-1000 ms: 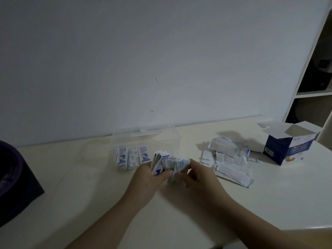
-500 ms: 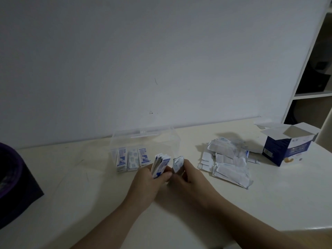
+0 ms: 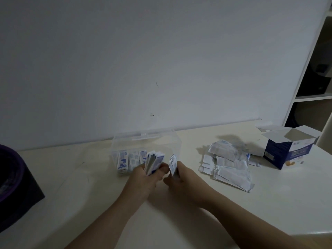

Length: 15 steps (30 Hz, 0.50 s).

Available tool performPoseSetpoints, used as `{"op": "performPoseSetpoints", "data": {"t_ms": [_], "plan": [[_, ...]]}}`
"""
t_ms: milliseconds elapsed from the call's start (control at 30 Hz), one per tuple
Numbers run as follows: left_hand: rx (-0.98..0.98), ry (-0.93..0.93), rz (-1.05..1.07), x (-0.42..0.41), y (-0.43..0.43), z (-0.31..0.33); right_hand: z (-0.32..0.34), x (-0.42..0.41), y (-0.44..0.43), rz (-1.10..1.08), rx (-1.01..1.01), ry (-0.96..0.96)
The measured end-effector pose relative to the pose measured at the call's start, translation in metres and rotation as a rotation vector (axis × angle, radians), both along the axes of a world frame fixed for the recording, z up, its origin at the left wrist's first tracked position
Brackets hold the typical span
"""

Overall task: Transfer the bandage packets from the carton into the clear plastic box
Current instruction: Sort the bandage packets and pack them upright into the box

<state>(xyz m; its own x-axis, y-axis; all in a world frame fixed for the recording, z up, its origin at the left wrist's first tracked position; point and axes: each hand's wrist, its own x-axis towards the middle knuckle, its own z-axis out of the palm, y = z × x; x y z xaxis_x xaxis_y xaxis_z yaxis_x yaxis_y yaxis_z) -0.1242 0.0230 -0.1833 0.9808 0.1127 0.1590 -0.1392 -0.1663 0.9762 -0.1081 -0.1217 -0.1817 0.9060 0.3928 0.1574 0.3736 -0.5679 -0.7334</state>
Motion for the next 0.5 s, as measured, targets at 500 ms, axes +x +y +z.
{"op": "performPoseSetpoints", "data": {"t_ms": [500], "plan": [[-0.076, -0.011, -0.224, -0.002, 0.003, 0.01, -0.021, -0.003, 0.009, 0.121, 0.162, 0.016]]}}
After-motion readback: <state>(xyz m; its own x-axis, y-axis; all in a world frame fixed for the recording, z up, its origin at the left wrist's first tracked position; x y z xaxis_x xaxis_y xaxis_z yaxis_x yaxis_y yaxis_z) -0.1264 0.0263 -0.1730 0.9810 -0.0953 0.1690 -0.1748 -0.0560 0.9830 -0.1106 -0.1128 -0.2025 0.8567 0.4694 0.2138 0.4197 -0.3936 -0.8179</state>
